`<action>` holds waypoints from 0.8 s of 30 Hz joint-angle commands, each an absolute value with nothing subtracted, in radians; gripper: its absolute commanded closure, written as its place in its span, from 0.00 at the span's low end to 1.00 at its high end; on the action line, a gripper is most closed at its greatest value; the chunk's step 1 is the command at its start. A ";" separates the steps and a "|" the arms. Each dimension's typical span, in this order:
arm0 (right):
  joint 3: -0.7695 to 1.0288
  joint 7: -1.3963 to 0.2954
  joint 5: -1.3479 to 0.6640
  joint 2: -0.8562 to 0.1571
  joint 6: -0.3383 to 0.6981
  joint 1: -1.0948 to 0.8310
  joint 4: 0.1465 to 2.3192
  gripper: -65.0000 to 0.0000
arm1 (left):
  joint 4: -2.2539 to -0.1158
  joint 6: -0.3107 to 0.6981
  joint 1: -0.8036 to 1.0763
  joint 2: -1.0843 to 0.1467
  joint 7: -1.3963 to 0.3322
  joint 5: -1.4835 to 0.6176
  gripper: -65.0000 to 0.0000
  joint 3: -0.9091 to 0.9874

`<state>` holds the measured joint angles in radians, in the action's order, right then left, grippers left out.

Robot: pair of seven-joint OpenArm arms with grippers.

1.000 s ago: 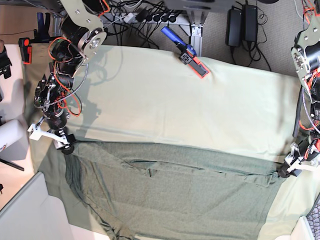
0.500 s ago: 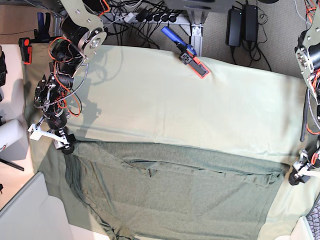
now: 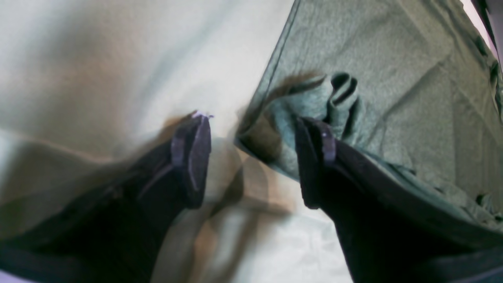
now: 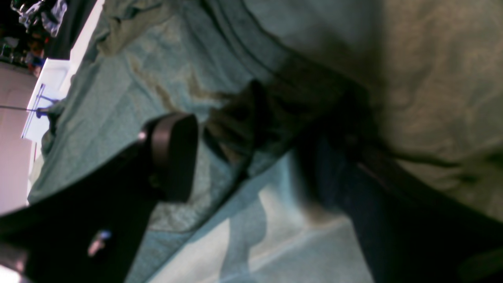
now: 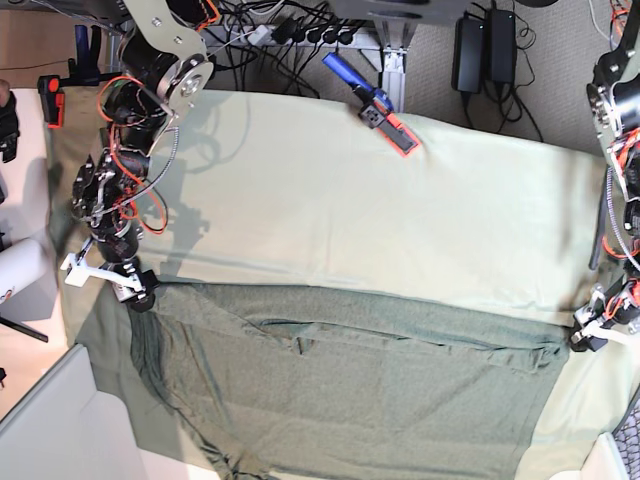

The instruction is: Fold the T-shirt properly

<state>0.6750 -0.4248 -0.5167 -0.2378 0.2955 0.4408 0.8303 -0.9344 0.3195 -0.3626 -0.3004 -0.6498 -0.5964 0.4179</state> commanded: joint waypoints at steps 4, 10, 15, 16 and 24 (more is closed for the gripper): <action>0.673 -0.427 -0.523 -0.252 0.311 0.461 0.845 0.32 | -0.950 0.319 -0.382 -0.276 -0.634 -0.610 0.43 0.397; 0.673 -0.427 -0.523 -0.252 0.311 0.459 0.845 0.32 | -0.950 0.318 -0.382 -0.243 -0.624 -0.609 0.43 0.379; 0.673 -0.426 -0.524 -0.252 0.311 0.459 0.845 0.33 | -0.950 0.318 -0.382 -0.233 -0.625 -0.609 0.50 0.378; 0.673 -0.425 -0.524 -0.252 0.311 0.459 0.845 0.35 | -0.950 0.318 -0.382 -0.232 -0.625 -0.609 0.60 0.378; 0.673 -0.389 -0.524 -0.252 0.322 0.459 0.845 1.00 | -0.950 0.494 -0.382 -0.233 -0.606 -0.596 1.00 0.378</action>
